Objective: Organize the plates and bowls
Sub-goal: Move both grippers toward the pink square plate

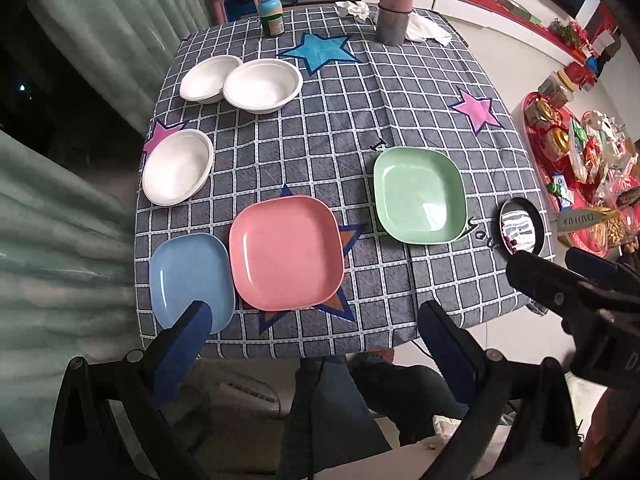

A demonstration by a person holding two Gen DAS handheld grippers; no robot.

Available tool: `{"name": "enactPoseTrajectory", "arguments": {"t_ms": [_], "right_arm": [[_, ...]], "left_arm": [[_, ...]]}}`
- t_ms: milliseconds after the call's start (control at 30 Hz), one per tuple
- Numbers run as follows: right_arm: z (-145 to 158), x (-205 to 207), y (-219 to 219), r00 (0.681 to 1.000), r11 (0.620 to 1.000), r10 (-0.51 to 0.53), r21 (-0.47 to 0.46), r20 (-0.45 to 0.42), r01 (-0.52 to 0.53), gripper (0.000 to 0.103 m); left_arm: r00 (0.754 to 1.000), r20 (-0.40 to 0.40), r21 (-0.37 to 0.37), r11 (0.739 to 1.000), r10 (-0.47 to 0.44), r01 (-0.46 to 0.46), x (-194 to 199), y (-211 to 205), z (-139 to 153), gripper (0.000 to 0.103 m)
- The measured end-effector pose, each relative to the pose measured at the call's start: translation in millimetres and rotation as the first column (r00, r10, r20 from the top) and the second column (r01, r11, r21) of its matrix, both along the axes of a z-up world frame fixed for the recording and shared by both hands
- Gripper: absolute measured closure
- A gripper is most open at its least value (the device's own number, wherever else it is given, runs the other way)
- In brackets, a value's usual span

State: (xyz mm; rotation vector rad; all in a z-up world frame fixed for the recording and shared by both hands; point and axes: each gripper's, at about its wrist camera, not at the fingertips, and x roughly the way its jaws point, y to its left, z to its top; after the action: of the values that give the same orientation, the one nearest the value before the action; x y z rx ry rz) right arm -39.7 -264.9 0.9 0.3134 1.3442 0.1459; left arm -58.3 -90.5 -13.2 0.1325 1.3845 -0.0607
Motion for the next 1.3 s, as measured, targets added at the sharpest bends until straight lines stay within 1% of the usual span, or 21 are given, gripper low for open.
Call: {"name": "enactPoseTrajectory", "arguments": {"t_ms": [167, 267, 367, 467, 500, 533, 633, 733, 800, 833, 900, 967, 1067, 1133, 1200, 1233, 1300], "right_arm": [[-4, -8, -4, 1.0, 1.0, -0.001, 0.005, 0.007, 0.0, 0.0], [-5, -12, -4, 1.0, 1.0, 0.0, 0.009, -0.011, 0.0, 0.0], [-7, -15, -3, 0.999, 1.0, 0.0, 0.012, -0.033, 0.001, 0.0], [-7, -14, -3, 0.999, 1.0, -0.022, 0.012, -0.024, 0.022, 0.0], [-8, -12, -3, 0.999, 0.999, -0.031, 0.013, -0.028, 0.031, 0.0], [-9, -10, -1, 0.999, 0.999, -0.036, 0.013, -0.033, 0.036, 0.0], [-20, 0, 11, 0.996, 0.999, -0.048, 0.011, -0.072, 0.049, 0.0], [-27, 9, 26, 0.994, 0.999, -0.036, 0.027, -0.101, 0.039, 0.0], [-33, 17, 40, 0.995, 1.0, -0.02, 0.003, -0.098, 0.02, 0.0], [-38, 20, 46, 0.995, 1.0, -0.013, 0.0, -0.103, 0.013, 0.0], [-52, 28, 59, 0.992, 1.0, -0.005, 0.018, -0.126, 0.007, 0.0], [-63, 36, 69, 0.985, 1.0, -0.002, -0.003, -0.175, 0.002, 0.0], [-85, 47, 88, 0.972, 0.998, 0.031, -0.05, -0.233, -0.044, 0.0], [-100, 55, 103, 0.963, 0.989, 0.074, -0.107, -0.259, -0.104, 0.0], [-122, 61, 120, 0.947, 0.974, 0.124, -0.144, -0.297, -0.173, 0.0], [-132, 63, 125, 0.94, 0.972, 0.133, -0.144, -0.316, -0.186, 0.0], [-150, 69, 130, 0.935, 0.976, 0.122, -0.133, -0.332, -0.175, 0.0]], "left_arm": [[0.999, -0.029, 0.014, 1.0, 0.014, -0.014, -9, -2, -3, 0.0], [0.998, -0.048, 0.017, 0.999, 0.033, -0.033, -14, 1, -5, 0.0], [0.998, -0.042, 0.031, 0.999, 0.045, -0.043, -12, 5, -6, 0.0], [0.999, -0.038, 0.04, 0.999, 0.021, -0.02, -9, 5, -10, 0.0], [1.0, -0.018, 0.054, 0.998, 0.011, -0.01, -8, 7, -14, 0.0], [1.0, -0.023, 0.06, 0.998, -0.001, 0.002, -5, 8, -17, 0.0], [0.998, -0.065, 0.054, 0.998, -0.015, 0.018, 3, 19, -25, 0.0], [0.998, -0.068, 0.051, 0.999, 0.001, 0.003, 13, 40, -31, 0.0], [0.997, -0.071, 0.059, 0.998, 0.008, -0.004, 22, 54, -40, 0.0], [0.996, -0.086, 0.064, 0.998, 0.017, -0.012, 29, 64, -48, 0.0], [0.995, -0.093, 0.082, 0.996, 0.042, -0.035, 39, 82, -61, 0.0], [0.993, -0.097, 0.108, 0.993, 0.062, -0.051, 50, 104, -78, 0.0], [0.992, -0.089, 0.137, 0.988, 0.084, -0.071, 62, 124, -97, 0.0], [0.988, -0.126, 0.155, 0.986, 0.085, -0.065, 66, 133, -117, 0.0], [0.982, -0.175, 0.2, 0.979, 0.077, -0.041, 66, 135, -137, 0.0], [0.976, -0.203, 0.203, 0.979, 0.074, -0.031, 65, 135, -146, 0.0], [0.97, -0.235, 0.204, 0.979, 0.068, -0.019, 61, 137, -157, 0.0]]}}
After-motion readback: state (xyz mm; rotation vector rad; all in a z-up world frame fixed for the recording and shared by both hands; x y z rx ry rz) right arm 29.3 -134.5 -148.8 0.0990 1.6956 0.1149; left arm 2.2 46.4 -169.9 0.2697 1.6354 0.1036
